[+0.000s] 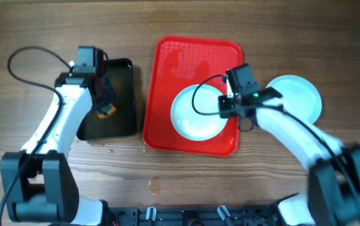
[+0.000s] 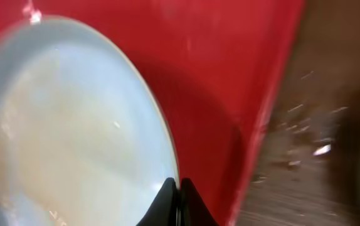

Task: Clean dirty plates on tray and stack at the side

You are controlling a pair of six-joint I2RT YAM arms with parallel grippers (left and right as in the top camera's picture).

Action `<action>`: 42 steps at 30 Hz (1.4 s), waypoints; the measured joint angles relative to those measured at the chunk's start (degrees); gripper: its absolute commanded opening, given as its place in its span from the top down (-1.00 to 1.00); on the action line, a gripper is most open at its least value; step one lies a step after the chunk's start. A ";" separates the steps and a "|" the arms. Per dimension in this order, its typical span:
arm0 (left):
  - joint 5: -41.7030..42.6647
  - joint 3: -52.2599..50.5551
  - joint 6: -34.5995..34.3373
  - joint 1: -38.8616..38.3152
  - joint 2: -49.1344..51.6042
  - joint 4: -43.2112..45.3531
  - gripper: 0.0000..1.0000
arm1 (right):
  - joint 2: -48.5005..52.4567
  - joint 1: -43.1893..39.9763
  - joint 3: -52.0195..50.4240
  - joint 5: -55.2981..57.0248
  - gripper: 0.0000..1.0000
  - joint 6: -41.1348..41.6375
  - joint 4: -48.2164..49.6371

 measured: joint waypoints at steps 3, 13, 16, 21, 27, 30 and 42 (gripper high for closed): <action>0.98 -2.80 0.35 0.44 0.42 0.96 -0.57 | -8.26 4.81 0.02 8.92 0.91 -0.57 -1.16; 1.88 -3.58 0.24 0.44 0.46 1.40 -1.00 | -15.37 19.56 0.02 38.07 0.91 -5.03 -1.75; 1.88 -3.58 0.24 0.44 0.46 1.40 -1.00 | -15.37 22.43 0.02 43.85 0.92 -6.91 -1.60; 1.90 -3.58 0.24 0.44 0.46 1.40 -1.00 | -15.37 25.97 0.02 51.49 0.91 -10.78 -0.50; 2.10 -3.58 0.24 0.44 0.46 1.40 -1.00 | -15.37 30.62 0.02 57.64 0.91 -19.04 3.13; 2.25 -3.58 0.24 0.44 0.46 1.40 -1.00 | -15.37 32.92 0.02 59.78 0.91 -23.80 4.94; 2.27 -3.58 0.24 0.44 0.46 1.40 -1.00 | -15.37 38.01 0.02 64.87 0.91 -35.95 7.91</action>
